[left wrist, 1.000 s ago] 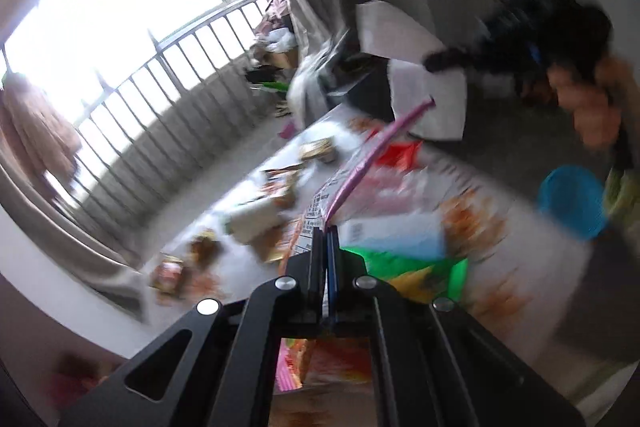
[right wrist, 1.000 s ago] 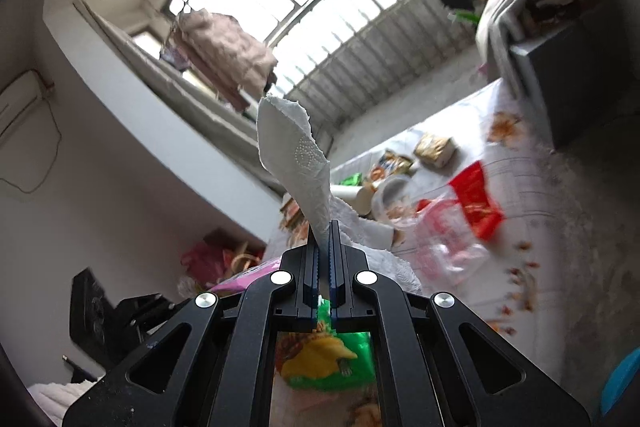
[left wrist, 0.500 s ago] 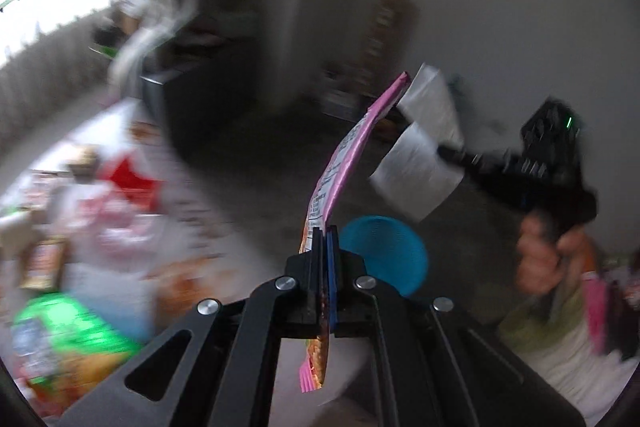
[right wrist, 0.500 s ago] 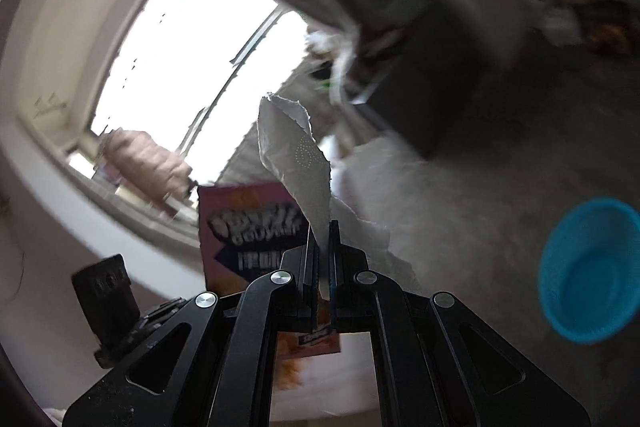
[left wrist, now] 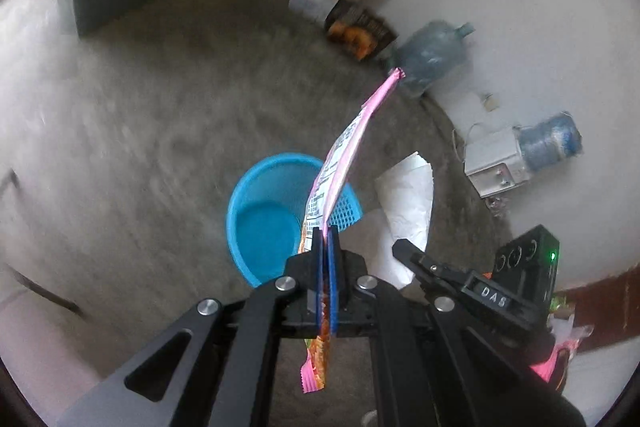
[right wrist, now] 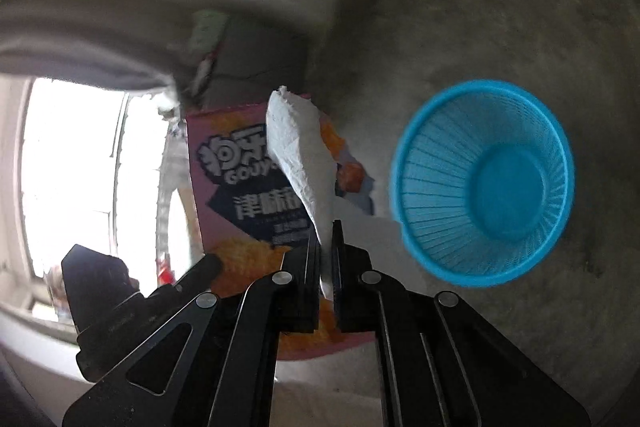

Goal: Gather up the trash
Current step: 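Carry the tissue and pink bag with both tools over the blue basket, then open both tools to drop the tissue and pink bag into the basket, then move both open tools back toward the table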

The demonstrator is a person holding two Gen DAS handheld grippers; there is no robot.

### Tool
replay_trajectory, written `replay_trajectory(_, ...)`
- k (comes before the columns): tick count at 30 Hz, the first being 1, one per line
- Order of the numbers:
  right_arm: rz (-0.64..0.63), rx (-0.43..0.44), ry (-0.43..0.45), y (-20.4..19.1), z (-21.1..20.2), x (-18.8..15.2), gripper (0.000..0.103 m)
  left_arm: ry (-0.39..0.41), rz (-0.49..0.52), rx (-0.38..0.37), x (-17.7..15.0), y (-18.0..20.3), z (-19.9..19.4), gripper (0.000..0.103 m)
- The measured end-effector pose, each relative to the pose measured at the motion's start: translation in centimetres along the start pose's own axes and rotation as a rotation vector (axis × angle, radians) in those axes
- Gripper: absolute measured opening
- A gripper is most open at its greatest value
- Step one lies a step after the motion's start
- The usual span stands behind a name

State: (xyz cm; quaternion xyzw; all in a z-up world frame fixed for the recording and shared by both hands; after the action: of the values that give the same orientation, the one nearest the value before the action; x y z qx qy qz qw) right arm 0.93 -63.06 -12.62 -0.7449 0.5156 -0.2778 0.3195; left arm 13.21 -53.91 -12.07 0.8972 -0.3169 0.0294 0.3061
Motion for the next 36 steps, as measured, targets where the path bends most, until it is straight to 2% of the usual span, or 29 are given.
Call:
replay_trajectory(3,0.061,-0.026,0.005,3.2,1.7,1.2,0.006,-0.043,-0.015,0.04,0.5,0.2,4.5,0.003)
replay_trajectory(4,0.076,-0.051,0.014,4.2,2.4,1.4,0.01,-0.05,-0.003,0.061,0.8,0.0,5.5,0.006)
replay_trajectory(5,0.092,-0.082,0.018,5.5,3.3,1.9,0.021,-0.061,0.009,0.111,0.8,-0.2,6.8,0.011)
replay_trajectory(7,0.119,-0.114,0.002,7.4,4.9,2.5,0.037,-0.081,0.006,0.187,0.1,-1.0,8.3,0.042)
replay_trajectory(9,0.16,-0.163,-0.004,9.8,6.3,2.8,0.039,-0.069,-0.012,0.209,0.2,-2.1,8.4,0.046)
replay_trajectory(13,0.205,-0.195,-0.028,12.4,7.5,2.8,0.044,-0.055,-0.008,0.2,0.1,-2.6,7.7,0.05)
replay_trajectory(17,0.176,-0.213,-0.019,12.0,7.5,2.7,0.051,-0.004,0.016,0.21,0.7,-2.2,5.4,0.054)
replay_trajectory(20,0.139,-0.223,-0.007,11.7,6.7,2.6,0.052,0.037,0.01,0.174,0.8,-1.5,2.9,0.055)
replay_trajectory(25,0.045,-0.246,0.018,9.6,4.9,1.9,0.054,0.119,0.077,0.145,0.0,0.0,-2.2,0.068)
replay_trajectory(28,-0.036,-0.269,0.034,7.8,3.3,0.8,0.062,0.14,0.136,0.123,-1.3,0.5,-5.3,0.08)
replay_trajectory(32,-0.152,-0.34,0.049,5.4,1.8,-0.8,0.075,0.15,0.188,0.13,-3.3,-0.4,-9.8,0.084)
replay_trajectory(36,-0.298,-0.421,0.071,2.0,0.2,-2.7,0.084,0.209,0.183,0.138,-5.1,-2.4,-15.0,0.09)
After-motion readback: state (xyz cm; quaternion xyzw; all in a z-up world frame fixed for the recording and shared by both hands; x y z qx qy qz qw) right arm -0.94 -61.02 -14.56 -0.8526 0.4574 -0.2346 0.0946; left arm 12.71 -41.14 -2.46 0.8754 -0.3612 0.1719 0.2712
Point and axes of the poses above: each gripper's, at about its wrist camera, not at the fingertips, and z roughly the way its jaws point, y to its right, x to its top, the point moved 6 cm from there along z, roughly the way its jaws point, and after that the axes turned 2 degrees about -y, right-handed, at the moved point
